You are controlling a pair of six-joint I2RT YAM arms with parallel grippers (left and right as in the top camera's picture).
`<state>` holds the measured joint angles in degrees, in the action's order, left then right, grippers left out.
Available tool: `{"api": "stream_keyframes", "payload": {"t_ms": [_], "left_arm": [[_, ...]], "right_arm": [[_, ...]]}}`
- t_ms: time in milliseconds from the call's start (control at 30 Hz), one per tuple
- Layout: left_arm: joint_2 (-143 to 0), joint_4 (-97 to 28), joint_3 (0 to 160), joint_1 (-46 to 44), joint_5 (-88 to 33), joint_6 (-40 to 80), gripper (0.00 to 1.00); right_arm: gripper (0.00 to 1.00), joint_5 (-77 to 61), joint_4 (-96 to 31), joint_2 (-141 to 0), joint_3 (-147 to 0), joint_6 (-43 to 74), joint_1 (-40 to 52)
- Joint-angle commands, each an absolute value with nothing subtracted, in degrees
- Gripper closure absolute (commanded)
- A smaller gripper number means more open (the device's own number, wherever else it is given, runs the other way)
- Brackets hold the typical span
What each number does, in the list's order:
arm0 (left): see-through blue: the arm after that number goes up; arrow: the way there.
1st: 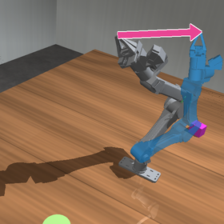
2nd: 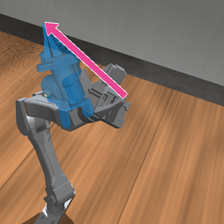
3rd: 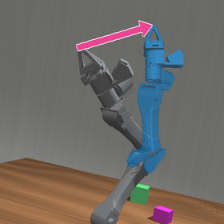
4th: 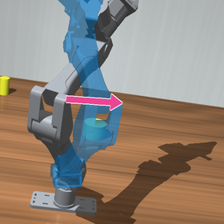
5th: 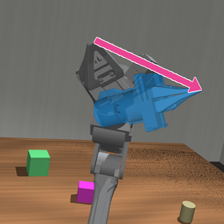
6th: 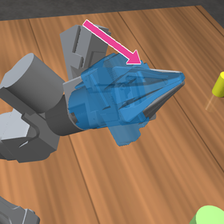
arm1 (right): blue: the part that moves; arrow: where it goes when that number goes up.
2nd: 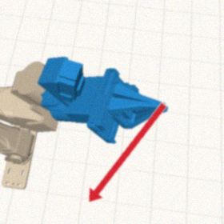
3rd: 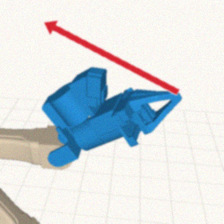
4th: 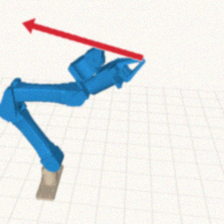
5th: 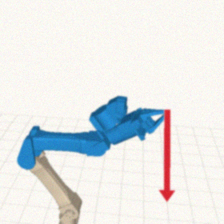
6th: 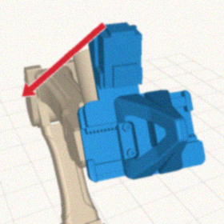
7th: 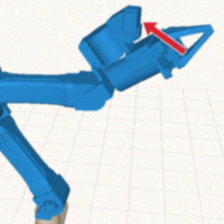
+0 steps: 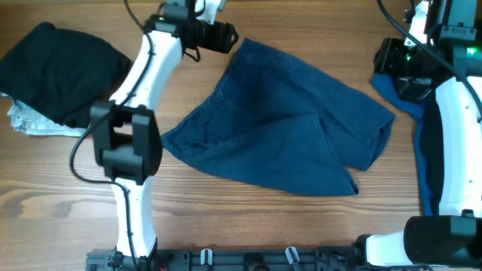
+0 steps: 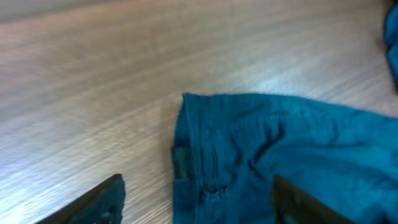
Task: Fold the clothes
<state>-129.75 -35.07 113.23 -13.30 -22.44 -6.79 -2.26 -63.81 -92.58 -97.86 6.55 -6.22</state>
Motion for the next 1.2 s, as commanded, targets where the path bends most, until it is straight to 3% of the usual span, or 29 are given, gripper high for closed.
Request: {"api": "stream_keyframes", "payload": {"t_ms": [0, 100, 600, 667, 700, 767, 800, 833, 900, 1000, 1167], "left_arm": [[-134.8, -33.6, 114.4, -16.0, -23.4, -7.5, 0.36], [-137.7, -33.6, 114.4, -18.2, -23.0, -13.3, 0.38], [-143.0, -31.5, 114.4, -18.4, -17.5, -13.1, 0.39], [-143.0, -30.3, 114.4, -18.5, -17.5, -12.1, 0.54], [-143.0, -30.0, 114.4, -18.5, -17.5, -11.3, 0.69], [-143.0, -30.2, 114.4, -18.5, -17.5, -11.3, 0.70], [-143.0, -30.3, 114.4, -18.5, -17.5, -11.3, 0.87], [-143.0, -30.1, 114.4, -18.5, -17.5, -11.3, 0.96], [-143.0, -29.4, 114.4, -17.7, -16.3, -9.3, 0.96], [-143.0, -29.3, 114.4, -13.5, -10.1, -0.9, 0.96], [-143.0, -30.6, 114.4, -2.6, -10.5, 9.7, 0.96]], "right_arm": [[0.38, -0.8, -63.9, -92.5, -97.8, 4.5, -6.5], [0.38, -0.8, -64.1, -92.5, -97.8, 4.5, -6.5], [0.39, -0.8, -65.1, -92.5, -97.8, 4.0, -6.5], [0.39, -0.8, -65.1, -92.5, -97.8, 4.0, -6.5], [0.39, -0.8, -65.2, -92.5, -97.8, 4.0, -6.5], [0.39, -0.8, -65.3, -92.5, -97.8, 4.0, -6.5], [0.40, -0.8, -65.4, -92.5, -97.8, 4.0, -6.5], [0.43, -0.8, -65.4, -92.5, -97.8, 4.0, -6.5], [0.49, -0.9, -65.4, -92.5, -97.8, 4.0, -6.5], [0.49, -1.4, -65.4, -92.5, -97.8, 4.1, -6.5], [0.49, -1.5, -65.4, -92.5, -97.8, 4.6, -6.4]]}}
